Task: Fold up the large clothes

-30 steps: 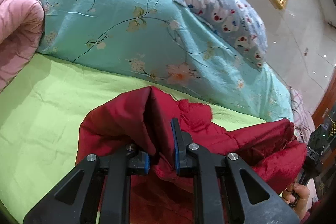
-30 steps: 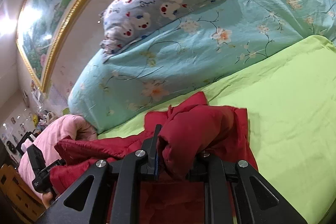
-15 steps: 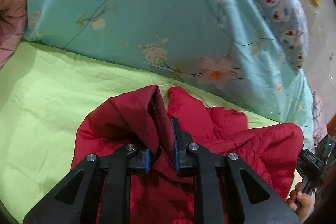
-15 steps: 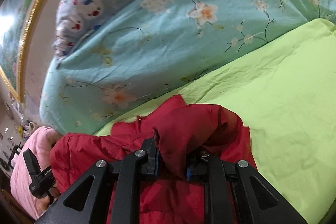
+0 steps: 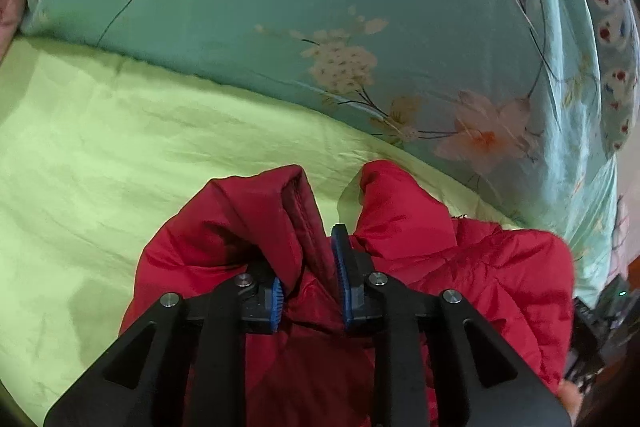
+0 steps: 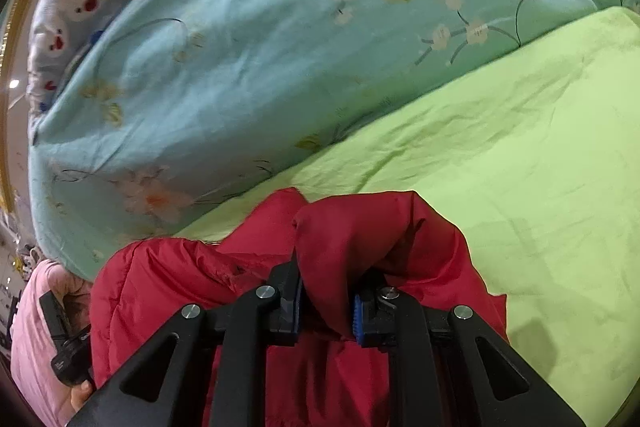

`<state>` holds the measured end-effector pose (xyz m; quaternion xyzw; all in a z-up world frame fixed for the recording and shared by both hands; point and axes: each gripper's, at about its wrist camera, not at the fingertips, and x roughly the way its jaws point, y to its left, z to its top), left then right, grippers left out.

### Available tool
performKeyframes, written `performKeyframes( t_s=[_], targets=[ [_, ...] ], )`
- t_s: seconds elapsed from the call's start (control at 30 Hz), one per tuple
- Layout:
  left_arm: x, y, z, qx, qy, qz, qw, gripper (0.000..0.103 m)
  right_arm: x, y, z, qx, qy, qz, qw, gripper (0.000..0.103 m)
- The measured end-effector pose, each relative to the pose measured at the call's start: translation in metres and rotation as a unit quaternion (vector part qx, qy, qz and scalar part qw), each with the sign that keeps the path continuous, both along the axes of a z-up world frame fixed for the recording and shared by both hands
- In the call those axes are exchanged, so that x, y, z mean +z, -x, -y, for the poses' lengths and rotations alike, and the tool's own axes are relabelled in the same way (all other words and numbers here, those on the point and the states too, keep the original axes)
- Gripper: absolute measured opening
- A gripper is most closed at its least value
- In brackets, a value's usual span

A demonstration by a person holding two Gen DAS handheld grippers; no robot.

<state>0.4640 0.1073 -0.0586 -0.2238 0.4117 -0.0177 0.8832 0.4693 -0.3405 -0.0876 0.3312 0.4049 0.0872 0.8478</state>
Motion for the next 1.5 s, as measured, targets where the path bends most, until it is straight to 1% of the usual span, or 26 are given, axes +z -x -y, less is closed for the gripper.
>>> performKeyframes(
  t_s=[0.07,0.17,0.23,0.27,0.3,0.37,0.4,0.43,0.5,0.53,0.57,0.6,0.63,0.67,0.73,0.83,0.9,0.97,1.07,1.23,1.33,1.37,1.43,1.5],
  targets=[
    [0.001,0.002,-0.004,-0.002,0.011,0.006,0.9999,0.025,-0.005,-0.005,0.001,-0.003,-0.007,-0.004,1.0,0.016],
    [0.007,0.007,-0.012,-0.007,0.015,0.012,0.9998,0.028,-0.009,-0.011,0.002,-0.004,-0.015,-0.011,1.0,0.017],
    [0.015,0.011,-0.011,-0.013,0.0,0.008,0.9999,0.028,-0.009,-0.013,0.005,-0.004,-0.02,-0.013,1.0,0.017],
    [0.019,0.012,-0.011,-0.016,-0.005,0.011,0.9998,0.029,-0.01,-0.014,0.006,-0.002,-0.025,-0.013,1.0,0.02],
    [0.027,0.017,-0.01,-0.018,-0.015,0.017,0.9996,0.033,-0.01,-0.014,0.007,-0.004,-0.026,-0.013,1.0,0.021],
    [0.043,0.028,-0.01,-0.013,-0.042,0.035,0.9984,0.049,-0.011,-0.016,0.009,-0.008,-0.026,-0.016,0.999,0.021],
    [0.051,0.034,-0.012,-0.007,-0.055,0.044,0.9975,0.065,-0.011,-0.016,0.011,-0.009,-0.026,-0.017,0.999,0.021],
    [0.06,0.042,-0.015,-0.004,-0.061,0.056,0.9965,0.067,-0.011,-0.017,0.011,-0.011,-0.027,-0.017,0.999,0.022],
    [0.071,0.053,-0.017,-0.013,-0.055,0.069,0.996,0.067,-0.009,-0.018,0.015,-0.017,-0.03,-0.018,0.999,0.025],
    [0.075,0.059,-0.015,-0.023,-0.05,0.074,0.9957,0.067,-0.007,-0.018,0.016,-0.02,-0.028,-0.019,0.999,0.029],
    [0.078,0.063,-0.013,-0.03,-0.049,0.077,0.9954,0.067,-0.004,-0.018,0.018,-0.026,-0.022,-0.018,0.999,0.035],
    [0.08,0.07,-0.008,-0.04,-0.05,0.079,0.9948,0.067,0.002,-0.016,0.021,-0.035,-0.005,-0.016,0.999,0.041],
    [0.08,0.078,-0.002,-0.051,-0.046,0.08,0.9944,0.067,0.007,-0.016,0.022,-0.041,0.008,-0.012,0.999,0.05],
    [0.078,0.083,0.005,-0.064,-0.039,0.081,0.9939,0.067,0.014,-0.013,0.024,-0.046,0.018,-0.006,0.999,0.057],
    [0.073,0.097,0.019,-0.089,-0.027,0.08,0.9924,0.067,0.024,-0.009,0.03,-0.045,0.021,0.004,0.999,0.058],
    [0.065,0.115,0.041,-0.121,-0.02,0.073,0.9898,0.067,0.039,0.004,0.035,-0.034,0.016,0.023,0.999,0.058],
    [0.06,0.127,0.055,-0.138,-0.02,0.072,0.9876,0.067,0.052,0.017,0.033,-0.021,0.024,0.04,0.999,0.058],
    [0.058,0.134,0.065,-0.148,-0.022,0.073,0.986,0.067,0.063,0.033,0.03,-0.002,0.027,0.058,0.998,0.058],
    [0.056,0.147,0.073,-0.158,-0.014,0.074,0.9846,0.067,0.074,0.058,0.017,0.029,0.036,0.077,0.996,0.058],
    [0.053,0.159,0.076,-0.167,-0.01,0.081,0.9826,0.067,0.08,0.094,-0.015,0.076,0.044,0.097,0.991,0.058],
    [0.046,0.163,0.079,-0.178,-0.011,0.077,0.981,0.067,0.082,0.111,-0.04,0.114,0.059,0.11,0.986,0.058],
    [0.044,0.164,0.08,-0.18,-0.014,0.077,0.9806,0.067,0.081,0.117,-0.053,0.139,0.07,0.116,0.981,0.058],
    [0.039,0.155,0.086,-0.177,-0.037,0.073,0.9807,0.067,0.077,0.12,-0.076,0.177,0.096,0.125,0.972,0.058],
    [0.033,0.146,0.088,-0.167,-0.061,0.069,0.9818,0.067,0.071,0.116,-0.096,0.195,0.13,0.127,0.964,0.058]
  ],
)
